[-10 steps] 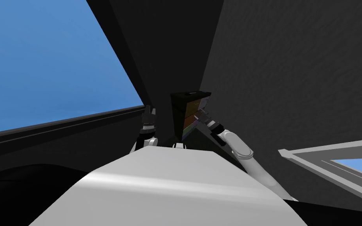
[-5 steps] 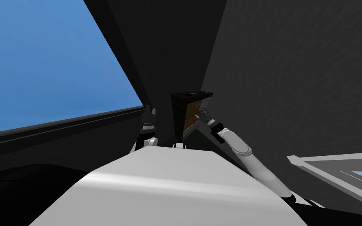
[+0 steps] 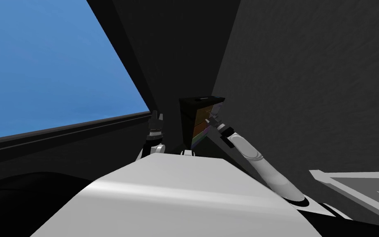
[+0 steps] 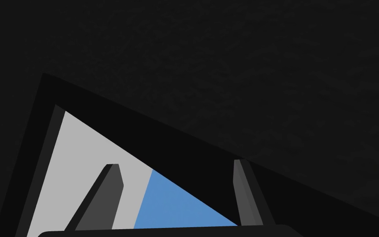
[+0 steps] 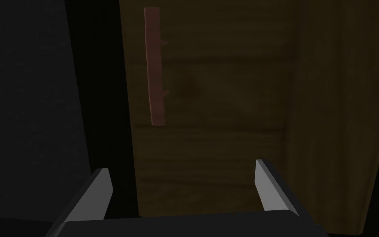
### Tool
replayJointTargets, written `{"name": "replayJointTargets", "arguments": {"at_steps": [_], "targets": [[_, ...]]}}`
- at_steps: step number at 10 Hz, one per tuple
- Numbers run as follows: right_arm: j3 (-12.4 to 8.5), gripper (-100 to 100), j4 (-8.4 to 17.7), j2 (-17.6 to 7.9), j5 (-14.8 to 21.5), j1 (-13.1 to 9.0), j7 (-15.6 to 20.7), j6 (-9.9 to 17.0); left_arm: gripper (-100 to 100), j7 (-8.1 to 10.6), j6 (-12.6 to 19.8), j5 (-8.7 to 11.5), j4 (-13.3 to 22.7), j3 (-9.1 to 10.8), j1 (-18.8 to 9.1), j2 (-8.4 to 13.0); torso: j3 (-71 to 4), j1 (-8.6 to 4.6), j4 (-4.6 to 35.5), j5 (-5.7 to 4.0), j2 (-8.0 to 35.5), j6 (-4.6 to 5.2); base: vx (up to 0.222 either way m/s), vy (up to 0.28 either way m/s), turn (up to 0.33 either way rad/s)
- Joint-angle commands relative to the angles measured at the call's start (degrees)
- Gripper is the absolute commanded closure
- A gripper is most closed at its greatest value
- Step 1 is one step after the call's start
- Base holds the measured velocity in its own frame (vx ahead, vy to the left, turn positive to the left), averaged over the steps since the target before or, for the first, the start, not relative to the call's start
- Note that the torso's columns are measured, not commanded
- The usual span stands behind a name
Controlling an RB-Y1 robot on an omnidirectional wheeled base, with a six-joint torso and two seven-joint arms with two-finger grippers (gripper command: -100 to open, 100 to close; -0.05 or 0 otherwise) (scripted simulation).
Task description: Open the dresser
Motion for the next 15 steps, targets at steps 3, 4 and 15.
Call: {"name": "replayJointTargets", "arguments": {"at_steps": [3,4,15], "targets": [[0.9,-100,1.4,-2.2,5.1,-2.0,3.1,1.8,0,0.0,0.0,0.0,0.0,0.0,0.0,0.0,0.1,0.07,0.0,0.02,0.1,0.02,0.04,-0.011,0.028],[1.1,-100,1.6,-2.7,6.2,-2.4,3.5,2.2,0,0.0,0.0,0.0,0.0,0.0,0.0,0.0,0.1,0.06,0.0,0.02,0.1,0.0,0.027,-0.009,0.037],[0.8,100,0.5,-5.3,4.7,-3.1,3.6,3.1,0,0.0,0.0,0.0,0.0,0.01,0.0,0.0,0.0,-0.11,-0.2,-0.1,-0.1,0.0,-0.046,-0.048,-0.021]]}}
